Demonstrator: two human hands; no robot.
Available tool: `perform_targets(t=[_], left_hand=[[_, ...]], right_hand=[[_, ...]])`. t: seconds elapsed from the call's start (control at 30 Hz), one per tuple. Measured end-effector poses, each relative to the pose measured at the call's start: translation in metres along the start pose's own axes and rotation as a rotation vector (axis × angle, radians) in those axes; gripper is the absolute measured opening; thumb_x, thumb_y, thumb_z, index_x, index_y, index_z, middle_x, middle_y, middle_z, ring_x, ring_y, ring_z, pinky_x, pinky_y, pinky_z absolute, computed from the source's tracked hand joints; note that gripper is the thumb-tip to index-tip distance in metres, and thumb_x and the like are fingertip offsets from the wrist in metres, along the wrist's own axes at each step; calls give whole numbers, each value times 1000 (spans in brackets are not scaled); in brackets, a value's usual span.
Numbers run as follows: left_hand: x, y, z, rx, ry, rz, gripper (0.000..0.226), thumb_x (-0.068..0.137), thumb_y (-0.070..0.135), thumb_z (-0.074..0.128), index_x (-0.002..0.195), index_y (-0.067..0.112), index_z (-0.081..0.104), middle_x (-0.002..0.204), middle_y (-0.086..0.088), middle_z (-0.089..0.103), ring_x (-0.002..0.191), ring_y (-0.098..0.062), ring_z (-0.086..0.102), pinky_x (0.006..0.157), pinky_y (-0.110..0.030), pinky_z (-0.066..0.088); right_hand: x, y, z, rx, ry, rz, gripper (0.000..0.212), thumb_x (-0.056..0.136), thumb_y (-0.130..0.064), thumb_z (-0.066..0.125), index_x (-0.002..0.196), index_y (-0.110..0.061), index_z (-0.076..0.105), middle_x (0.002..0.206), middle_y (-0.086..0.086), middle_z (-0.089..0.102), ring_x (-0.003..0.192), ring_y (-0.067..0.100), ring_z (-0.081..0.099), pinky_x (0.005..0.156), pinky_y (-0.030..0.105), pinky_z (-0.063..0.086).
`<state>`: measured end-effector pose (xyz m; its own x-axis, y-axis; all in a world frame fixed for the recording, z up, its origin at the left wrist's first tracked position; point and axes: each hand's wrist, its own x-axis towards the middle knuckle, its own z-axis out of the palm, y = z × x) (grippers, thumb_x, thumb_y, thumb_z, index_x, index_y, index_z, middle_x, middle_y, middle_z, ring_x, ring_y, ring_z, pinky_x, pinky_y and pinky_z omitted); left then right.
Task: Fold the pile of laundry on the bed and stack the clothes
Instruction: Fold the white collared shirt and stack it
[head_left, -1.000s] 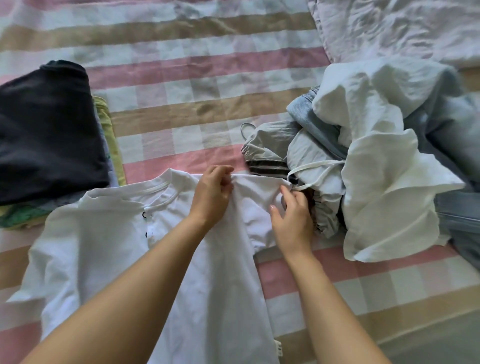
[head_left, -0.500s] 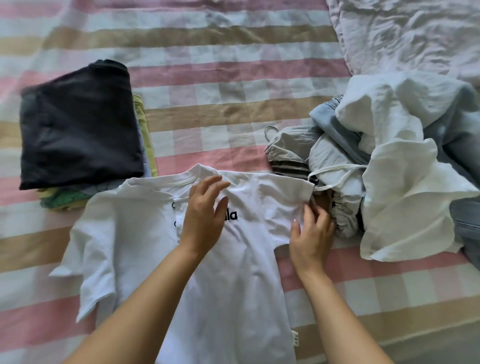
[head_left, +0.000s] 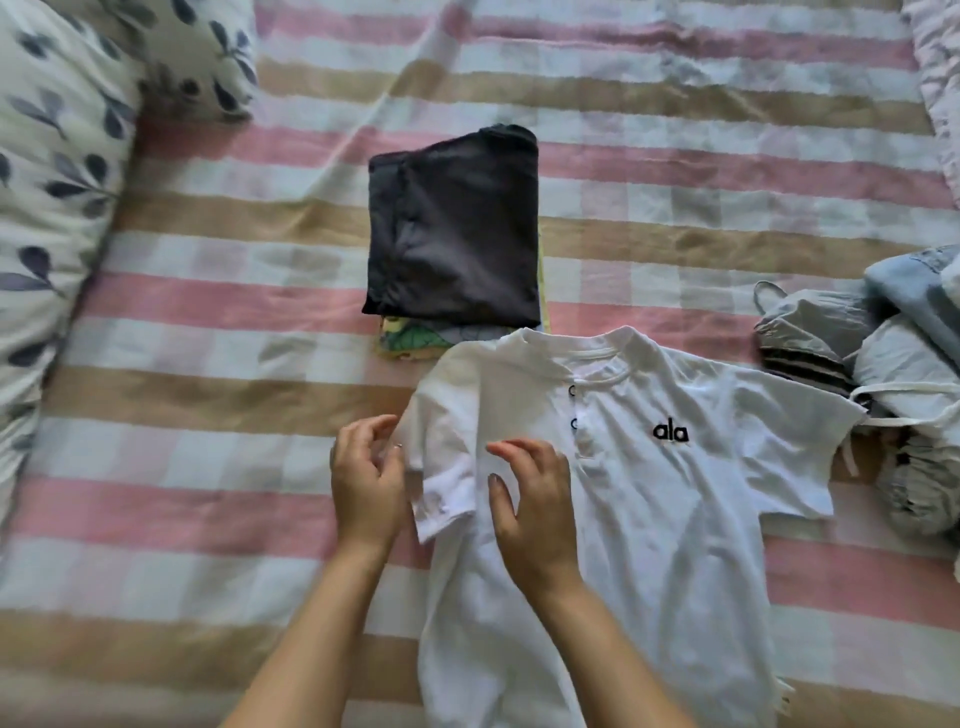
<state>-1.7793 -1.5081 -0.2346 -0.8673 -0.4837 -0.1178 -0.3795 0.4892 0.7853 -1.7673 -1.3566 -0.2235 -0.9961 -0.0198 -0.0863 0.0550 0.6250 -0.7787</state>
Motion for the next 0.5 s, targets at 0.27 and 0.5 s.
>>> perform_targets(t=[0.27,0.5], left_hand=[[23,-30,-13,169,-217,-58,29,77,22,73,96,3,63,94,-7,54,97,-23,45,80,-25,34],[45,-22,-25,-124,-206,-152,16,90,15,57,77,14,48,71,2,49,69,-15,45,59,-26,33]], right_hand=[[-20,-14,47,-254,-236,-124,63,54,-21,59,117,-25,58,133,4,46,124,20,31,102,34,29],[-20,-15,55,-385,104,-143,28,53,-7,83,73,-23,71,88,4,66,91,19,44,75,30,33]])
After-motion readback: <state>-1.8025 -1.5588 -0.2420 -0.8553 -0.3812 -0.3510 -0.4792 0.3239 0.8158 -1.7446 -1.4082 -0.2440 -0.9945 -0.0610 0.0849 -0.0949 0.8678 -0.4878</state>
